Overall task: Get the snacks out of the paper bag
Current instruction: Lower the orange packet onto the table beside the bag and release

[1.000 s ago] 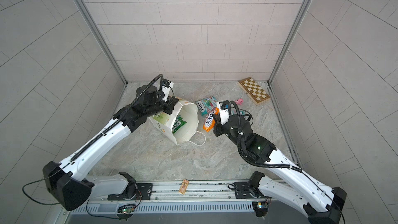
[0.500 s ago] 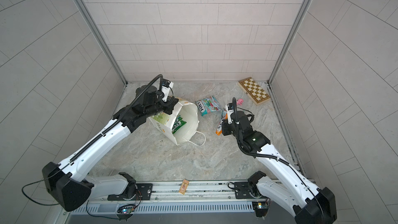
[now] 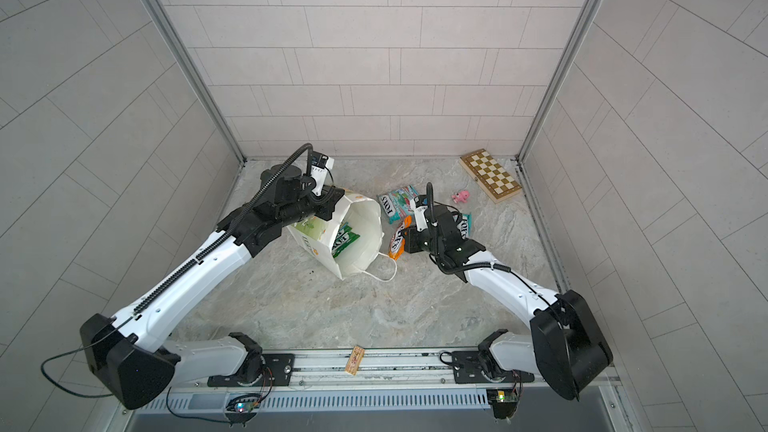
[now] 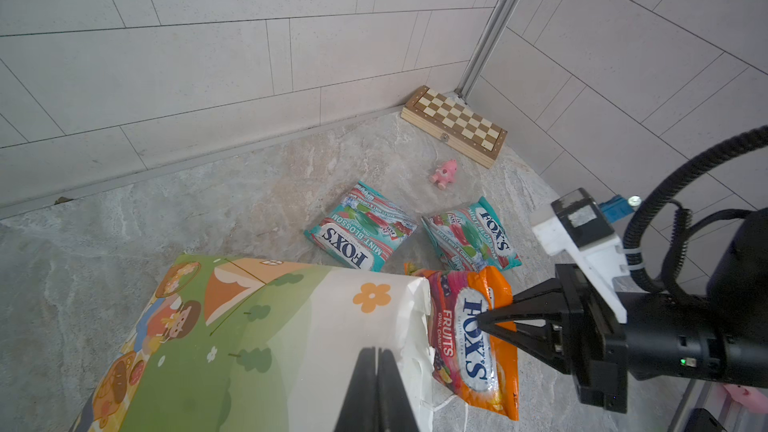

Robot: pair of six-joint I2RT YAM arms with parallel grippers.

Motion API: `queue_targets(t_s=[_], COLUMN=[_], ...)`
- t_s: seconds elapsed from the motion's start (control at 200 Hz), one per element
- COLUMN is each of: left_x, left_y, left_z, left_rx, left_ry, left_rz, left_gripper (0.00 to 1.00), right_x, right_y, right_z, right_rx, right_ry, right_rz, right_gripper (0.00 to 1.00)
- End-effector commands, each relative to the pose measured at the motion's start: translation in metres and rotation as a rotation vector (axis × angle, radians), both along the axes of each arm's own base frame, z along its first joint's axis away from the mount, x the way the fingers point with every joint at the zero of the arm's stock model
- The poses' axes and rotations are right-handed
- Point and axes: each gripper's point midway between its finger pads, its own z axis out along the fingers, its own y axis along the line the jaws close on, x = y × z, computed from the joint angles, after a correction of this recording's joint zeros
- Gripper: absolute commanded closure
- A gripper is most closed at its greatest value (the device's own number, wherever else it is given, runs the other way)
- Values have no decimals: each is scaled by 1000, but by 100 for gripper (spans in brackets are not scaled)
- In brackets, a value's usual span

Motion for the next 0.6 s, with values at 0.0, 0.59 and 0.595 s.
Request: queue_targets(t_s=[0.0,0.59,0.595], left_x=[-4,-4,-4], left_y=[1,0,0], left_z=[12,12,13], left_rx=[-14,-17,-17], left_ry=[-45,-43,-44], left_rz=[-7,-13,-14], left_gripper=[100,100,100], right_x=[11,12,12], right_y=[23,-25,-25], right_z=[33,-57,-58], right_rx=[151,-2,-4], right_ry=[-72,147,148], right_rz=[56,-6,-6], right_gripper=[100,100,100])
